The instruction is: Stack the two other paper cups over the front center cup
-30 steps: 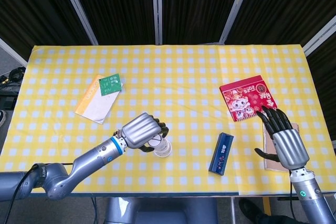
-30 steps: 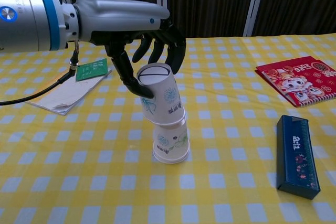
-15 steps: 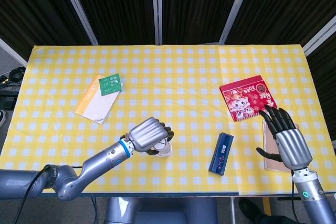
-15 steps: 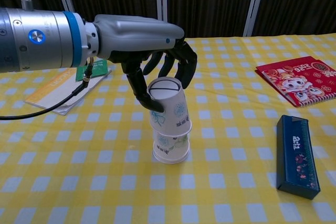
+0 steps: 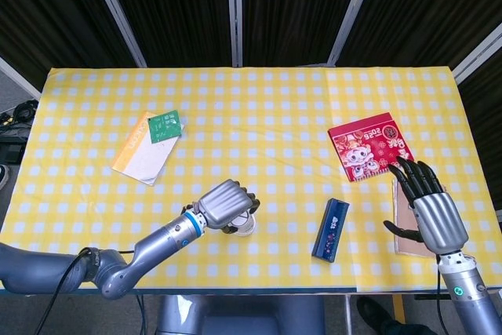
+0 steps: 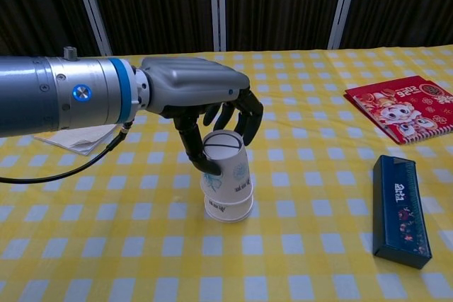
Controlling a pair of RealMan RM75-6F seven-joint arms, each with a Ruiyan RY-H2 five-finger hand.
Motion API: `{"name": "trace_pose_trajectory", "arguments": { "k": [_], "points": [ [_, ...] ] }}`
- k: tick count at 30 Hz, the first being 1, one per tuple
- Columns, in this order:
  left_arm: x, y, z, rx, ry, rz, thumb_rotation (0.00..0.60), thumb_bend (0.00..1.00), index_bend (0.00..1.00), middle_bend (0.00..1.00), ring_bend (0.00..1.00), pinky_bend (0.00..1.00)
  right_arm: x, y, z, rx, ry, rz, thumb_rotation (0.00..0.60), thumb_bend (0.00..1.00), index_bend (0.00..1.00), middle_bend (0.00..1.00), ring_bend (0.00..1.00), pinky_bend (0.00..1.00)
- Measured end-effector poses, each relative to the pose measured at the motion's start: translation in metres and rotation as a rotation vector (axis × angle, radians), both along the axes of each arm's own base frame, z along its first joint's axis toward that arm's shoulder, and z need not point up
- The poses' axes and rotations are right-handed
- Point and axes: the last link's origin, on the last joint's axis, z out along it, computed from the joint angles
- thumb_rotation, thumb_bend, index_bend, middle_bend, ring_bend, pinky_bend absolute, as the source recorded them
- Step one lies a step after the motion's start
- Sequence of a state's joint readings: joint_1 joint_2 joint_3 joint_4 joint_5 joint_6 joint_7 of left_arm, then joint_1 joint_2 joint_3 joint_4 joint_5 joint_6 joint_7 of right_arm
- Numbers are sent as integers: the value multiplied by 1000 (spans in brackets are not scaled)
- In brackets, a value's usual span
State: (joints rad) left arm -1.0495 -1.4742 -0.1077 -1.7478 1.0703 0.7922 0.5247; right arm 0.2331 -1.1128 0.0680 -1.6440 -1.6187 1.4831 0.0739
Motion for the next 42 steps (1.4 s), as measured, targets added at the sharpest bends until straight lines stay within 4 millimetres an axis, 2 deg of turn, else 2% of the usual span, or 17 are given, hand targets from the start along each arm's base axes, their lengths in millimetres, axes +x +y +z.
{"name": "trace_pose_trajectory", "arguments": {
  "k": [3,6,8,10,12,16,20,24,28,35,38,42],
  "points": [
    [-5,0,-10,-2,13,9,600,207,506,441,459,439,0,0,1,-2,-3,-1,600,0,0,0,0,0],
    [-9,-1,-18,-4,23,16,600,205,473,390,405,397,0,0,2,-3,-5,0,600,0,0,0,0,0],
    [-12,-1,-22,-6,30,19,600,177,365,262,290,308,0,0,2,-2,-6,0,600,0,0,0,0,0],
    [-14,-2,-26,-9,38,23,600,87,115,55,75,129,-1,0,2,-1,-5,-1,600,0,0,0,0,0],
    [-16,-2,-27,-14,44,29,600,19,5,0,0,26,-1,0,3,-1,-5,-1,600,0,0,0,0,0],
    [-14,-1,-20,-2,45,21,600,0,0,0,0,0,-1,0,3,-1,-1,-3,600,0,0,0,0,0],
    [-9,2,-5,37,4,24,600,0,0,0,0,0,-1,1,3,-3,3,-3,600,0,0,0,0,0],
    [-10,10,21,96,-64,46,600,0,0,0,0,0,0,2,3,-5,4,0,600,0,0,0,0,0],
    [-20,19,47,149,-109,87,600,0,0,0,0,0,0,3,3,-4,5,3,600,0,0,0,0,0],
    [-67,31,101,322,-188,215,600,0,0,0,0,0,0,4,2,-5,21,0,600,0,0,0,0,0],
    [-96,23,120,422,-226,288,600,0,0,0,0,0,0,4,1,-7,33,-3,600,0,0,0,0,0],
    [-151,-8,146,551,-232,423,600,0,0,0,0,0,-1,1,0,-13,49,-13,600,0,0,0,0,0]
  ]
}}
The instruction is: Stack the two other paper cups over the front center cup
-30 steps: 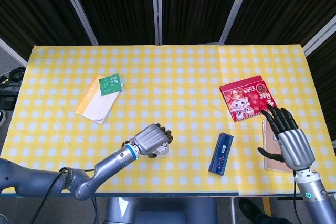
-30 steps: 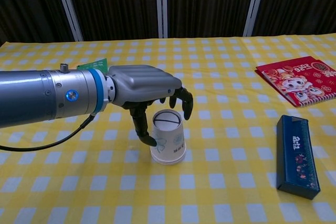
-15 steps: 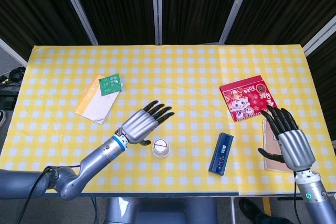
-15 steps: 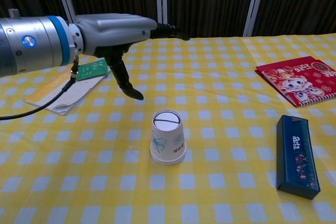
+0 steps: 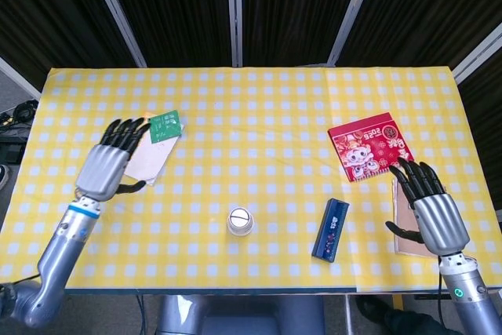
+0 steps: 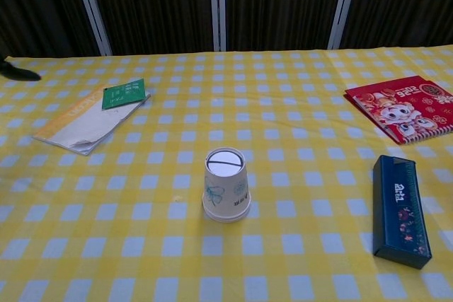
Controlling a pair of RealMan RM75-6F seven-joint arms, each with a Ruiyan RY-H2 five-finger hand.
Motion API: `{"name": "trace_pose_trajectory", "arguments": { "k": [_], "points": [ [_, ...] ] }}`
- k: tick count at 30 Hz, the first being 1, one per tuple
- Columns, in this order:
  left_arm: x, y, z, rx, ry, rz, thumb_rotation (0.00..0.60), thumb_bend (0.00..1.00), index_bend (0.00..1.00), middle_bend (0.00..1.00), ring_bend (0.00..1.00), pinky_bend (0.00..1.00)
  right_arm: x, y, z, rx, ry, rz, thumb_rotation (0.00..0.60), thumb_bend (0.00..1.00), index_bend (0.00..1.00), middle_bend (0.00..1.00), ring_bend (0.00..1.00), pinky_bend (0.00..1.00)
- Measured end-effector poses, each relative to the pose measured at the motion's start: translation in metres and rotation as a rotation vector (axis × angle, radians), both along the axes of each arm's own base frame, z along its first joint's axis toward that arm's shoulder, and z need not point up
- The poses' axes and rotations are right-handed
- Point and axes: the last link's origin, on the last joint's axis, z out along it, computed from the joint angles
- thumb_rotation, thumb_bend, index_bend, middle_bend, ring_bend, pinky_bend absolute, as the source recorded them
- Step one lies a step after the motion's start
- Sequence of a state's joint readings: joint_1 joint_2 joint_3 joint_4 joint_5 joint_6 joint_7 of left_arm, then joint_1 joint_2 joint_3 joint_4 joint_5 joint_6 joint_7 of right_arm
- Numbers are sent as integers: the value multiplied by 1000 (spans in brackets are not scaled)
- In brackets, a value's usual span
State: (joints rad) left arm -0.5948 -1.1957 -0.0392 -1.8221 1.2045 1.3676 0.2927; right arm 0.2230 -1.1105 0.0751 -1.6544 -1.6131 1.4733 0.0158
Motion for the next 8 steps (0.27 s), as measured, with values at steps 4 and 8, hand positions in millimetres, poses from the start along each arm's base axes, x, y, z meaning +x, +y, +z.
{"name": "trace_pose_trajectory", "arguments": {
  "k": [4,8],
  "points": [
    [-43,-39,13,56,-22,125,600,0,0,0,0,0,-1,-2,-1,-7,18,-8,600,0,0,0,0,0],
    [-71,-73,19,95,-58,196,600,0,0,0,0,0,-2,-3,-3,-16,37,-13,600,0,0,0,0,0]
  ]
}}
